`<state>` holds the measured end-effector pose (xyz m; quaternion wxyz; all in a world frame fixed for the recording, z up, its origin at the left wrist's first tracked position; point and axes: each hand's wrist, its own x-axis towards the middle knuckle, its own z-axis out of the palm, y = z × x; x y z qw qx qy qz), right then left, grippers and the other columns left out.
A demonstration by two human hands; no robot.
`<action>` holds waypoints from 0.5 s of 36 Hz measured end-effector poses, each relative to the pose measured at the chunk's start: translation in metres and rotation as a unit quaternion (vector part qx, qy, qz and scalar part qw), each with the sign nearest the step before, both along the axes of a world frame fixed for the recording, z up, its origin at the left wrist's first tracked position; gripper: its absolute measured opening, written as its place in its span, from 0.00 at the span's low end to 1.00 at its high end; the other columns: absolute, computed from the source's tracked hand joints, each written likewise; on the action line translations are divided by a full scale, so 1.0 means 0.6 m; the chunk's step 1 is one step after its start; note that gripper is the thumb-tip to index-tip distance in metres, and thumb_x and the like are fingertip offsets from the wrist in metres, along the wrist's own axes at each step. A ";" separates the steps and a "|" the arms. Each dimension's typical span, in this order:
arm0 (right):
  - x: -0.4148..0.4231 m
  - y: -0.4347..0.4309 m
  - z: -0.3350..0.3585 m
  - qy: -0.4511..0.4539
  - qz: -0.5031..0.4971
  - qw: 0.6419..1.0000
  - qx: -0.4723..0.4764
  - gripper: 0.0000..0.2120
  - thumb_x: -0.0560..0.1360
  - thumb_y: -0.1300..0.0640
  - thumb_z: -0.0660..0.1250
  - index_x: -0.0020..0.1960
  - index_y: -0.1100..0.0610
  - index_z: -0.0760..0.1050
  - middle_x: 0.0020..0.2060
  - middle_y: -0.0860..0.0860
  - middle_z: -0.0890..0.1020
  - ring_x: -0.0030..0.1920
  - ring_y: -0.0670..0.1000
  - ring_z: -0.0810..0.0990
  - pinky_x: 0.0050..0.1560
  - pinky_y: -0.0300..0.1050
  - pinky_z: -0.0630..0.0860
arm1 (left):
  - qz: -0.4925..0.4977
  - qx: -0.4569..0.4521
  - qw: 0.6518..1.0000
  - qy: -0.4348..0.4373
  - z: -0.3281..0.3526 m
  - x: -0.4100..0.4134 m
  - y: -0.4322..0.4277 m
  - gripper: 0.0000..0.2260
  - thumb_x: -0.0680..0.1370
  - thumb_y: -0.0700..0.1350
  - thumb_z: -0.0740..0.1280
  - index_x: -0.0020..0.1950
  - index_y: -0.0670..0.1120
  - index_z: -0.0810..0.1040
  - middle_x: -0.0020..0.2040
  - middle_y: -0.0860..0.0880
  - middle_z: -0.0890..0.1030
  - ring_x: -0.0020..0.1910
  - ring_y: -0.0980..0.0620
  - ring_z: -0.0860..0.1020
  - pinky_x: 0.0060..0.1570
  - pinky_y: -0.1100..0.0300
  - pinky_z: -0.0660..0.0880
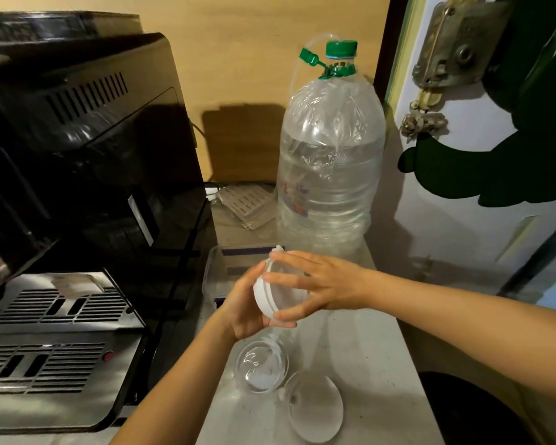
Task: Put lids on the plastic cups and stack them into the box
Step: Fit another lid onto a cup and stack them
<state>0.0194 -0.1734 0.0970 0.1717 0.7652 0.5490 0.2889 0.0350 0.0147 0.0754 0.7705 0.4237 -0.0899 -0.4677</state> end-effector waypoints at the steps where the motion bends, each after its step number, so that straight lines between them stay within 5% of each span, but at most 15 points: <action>1: 0.001 0.001 -0.002 -0.008 0.005 1.000 0.003 0.24 0.77 0.64 0.55 0.67 0.44 0.54 0.67 0.57 0.59 0.68 0.65 0.62 0.69 0.56 0.61 | -0.004 -0.002 1.000 -0.003 0.001 0.000 0.000 0.30 0.55 0.61 0.77 0.54 0.51 0.81 0.50 0.42 0.83 0.49 0.41 0.81 0.35 0.48 0.81; 4: 0.001 0.001 -0.005 -0.016 0.014 1.000 0.005 0.21 0.80 0.63 0.50 0.67 0.44 0.54 0.67 0.58 0.59 0.69 0.64 0.61 0.72 0.56 0.57 | -0.007 -0.004 1.000 -0.024 0.003 -0.002 0.001 0.30 0.54 0.60 0.77 0.53 0.52 0.81 0.50 0.43 0.82 0.48 0.42 0.81 0.34 0.49 0.81; 9: 0.003 0.004 -0.018 -0.002 0.032 0.999 0.040 0.23 0.77 0.63 0.61 0.65 0.43 0.59 0.67 0.59 0.59 0.70 0.63 0.60 0.73 0.53 0.57 | -0.024 -0.005 0.999 -0.034 0.004 -0.004 0.002 0.31 0.54 0.59 0.78 0.54 0.51 0.79 0.50 0.43 0.81 0.47 0.43 0.81 0.32 0.49 0.81; 18: 0.001 0.008 -0.028 0.020 0.031 0.999 0.038 0.27 0.75 0.64 0.65 0.66 0.44 0.58 0.71 0.59 0.50 0.76 0.62 0.42 0.76 0.55 0.50 | -0.039 -0.002 0.999 -0.020 0.000 -0.008 0.002 0.32 0.53 0.56 0.79 0.54 0.48 0.77 0.46 0.43 0.82 0.44 0.44 0.81 0.33 0.51 0.81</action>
